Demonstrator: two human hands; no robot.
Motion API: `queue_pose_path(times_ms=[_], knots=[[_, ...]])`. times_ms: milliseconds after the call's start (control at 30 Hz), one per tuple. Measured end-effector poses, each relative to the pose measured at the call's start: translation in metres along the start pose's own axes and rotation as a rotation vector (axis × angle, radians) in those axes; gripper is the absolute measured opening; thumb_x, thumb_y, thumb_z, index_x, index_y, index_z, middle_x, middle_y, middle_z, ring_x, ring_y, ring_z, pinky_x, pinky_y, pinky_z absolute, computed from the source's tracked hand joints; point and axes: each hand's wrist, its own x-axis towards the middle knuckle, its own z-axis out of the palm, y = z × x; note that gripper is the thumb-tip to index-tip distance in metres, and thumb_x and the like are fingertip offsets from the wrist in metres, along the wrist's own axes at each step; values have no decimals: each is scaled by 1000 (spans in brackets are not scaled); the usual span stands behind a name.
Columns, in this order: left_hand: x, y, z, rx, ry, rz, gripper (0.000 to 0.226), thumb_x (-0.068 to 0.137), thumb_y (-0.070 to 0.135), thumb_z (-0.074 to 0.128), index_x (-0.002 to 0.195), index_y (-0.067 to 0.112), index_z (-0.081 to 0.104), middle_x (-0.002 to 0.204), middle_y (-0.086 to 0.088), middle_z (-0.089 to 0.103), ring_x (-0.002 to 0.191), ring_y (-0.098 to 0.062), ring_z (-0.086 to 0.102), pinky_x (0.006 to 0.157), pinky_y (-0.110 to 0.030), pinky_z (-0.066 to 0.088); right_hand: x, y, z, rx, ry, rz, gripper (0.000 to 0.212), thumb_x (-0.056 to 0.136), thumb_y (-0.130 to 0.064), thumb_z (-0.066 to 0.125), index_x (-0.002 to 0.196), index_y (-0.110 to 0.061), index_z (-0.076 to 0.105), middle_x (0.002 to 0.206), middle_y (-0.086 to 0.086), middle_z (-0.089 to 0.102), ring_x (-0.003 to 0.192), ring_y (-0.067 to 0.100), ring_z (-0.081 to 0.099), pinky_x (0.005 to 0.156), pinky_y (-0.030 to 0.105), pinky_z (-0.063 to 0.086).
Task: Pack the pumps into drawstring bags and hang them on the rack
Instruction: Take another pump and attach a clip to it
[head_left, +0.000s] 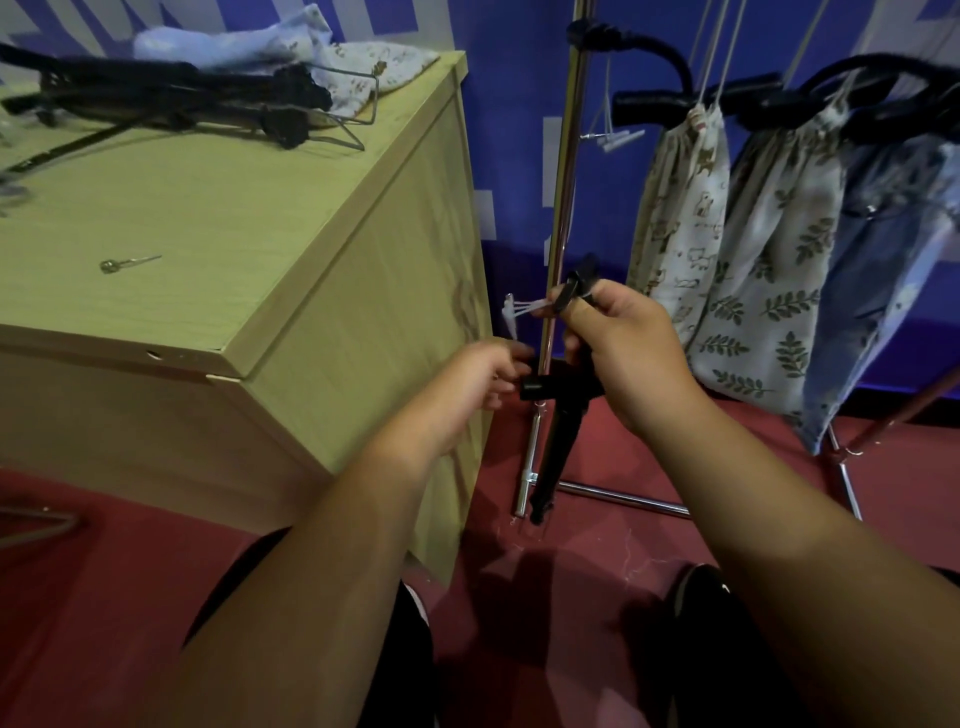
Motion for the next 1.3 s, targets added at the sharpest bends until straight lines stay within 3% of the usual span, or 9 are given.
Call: queue_pose_path(times_ms=[200, 367, 467, 567, 700, 833, 1033, 1200, 1300], knots=[[-6, -19, 26, 215, 42, 318, 23, 81, 22, 92, 95, 27, 75, 87, 10, 79, 78, 5, 72, 69, -12, 51, 0, -8, 2, 79, -15, 19, 21, 109, -16, 60, 111, -5, 78, 79, 1, 71, 77, 19, 66, 76, 36, 57], [5, -16, 30, 95, 112, 293, 20, 77, 21, 94, 90, 24, 79, 77, 2, 78, 65, -7, 69, 66, -26, 52, 0, -11, -6, -514, 210, -162, 25, 103, -20, 61, 123, -21, 76, 112, -6, 77, 102, 10, 70, 95, 31, 55], [3, -3, 24, 59, 243, 348, 17, 81, 25, 91, 93, 19, 81, 69, 8, 74, 56, -3, 63, 57, -23, 50, -9, -14, -14, -554, 312, -182, 16, 100, -13, 53, 97, -17, 68, 89, -2, 69, 83, 19, 65, 72, 35, 51], [-3, 10, 19, -63, 316, 379, 19, 84, 24, 89, 95, 10, 80, 62, 8, 70, 54, -5, 64, 55, -20, 51, -11, 0, -13, -799, 85, 60, 17, 99, -22, 57, 89, -14, 67, 81, 3, 67, 79, 27, 64, 64, 34, 45], [-12, 25, 14, -263, 344, 355, 29, 86, 23, 88, 101, 1, 78, 66, -5, 66, 64, -17, 64, 64, -25, 60, -20, 35, 4, -926, -313, 392, 72, 91, -53, 76, 144, -9, 56, 140, 15, 65, 128, 34, 63, 93, 32, 49], [-13, 27, 7, -411, 336, 345, 28, 90, 35, 84, 95, 8, 76, 69, -2, 68, 60, -14, 65, 90, -54, 62, -17, 59, 13, -914, -276, 237, 55, 96, -51, 76, 137, -17, 61, 132, 13, 72, 123, 34, 67, 90, 33, 51], [-8, 21, -4, -559, 222, 421, 68, 107, 65, 36, 124, 9, 68, 92, -2, 73, 70, -14, 64, 63, -32, 55, -9, 47, 16, -860, -239, 117, 41, 101, -45, 73, 131, -17, 67, 123, 8, 75, 116, 28, 70, 81, 29, 45], [-1, 6, -2, -285, 203, -73, 67, 110, 62, 21, 99, 11, 63, 82, -7, 59, 64, -19, 56, 59, -32, 45, -7, 31, 19, -780, -184, 28, 50, 100, -47, 72, 142, -22, 64, 127, 6, 76, 117, 25, 70, 84, 27, 47], [-4, -20, 4, 11, -5, -418, 71, 105, 73, 18, 122, 13, 52, 97, -14, 65, 75, -26, 65, 69, -39, 53, -6, 19, 20, -692, -130, -51, 47, 99, -46, 73, 140, -24, 66, 123, 0, 76, 113, 20, 70, 87, 26, 49]])
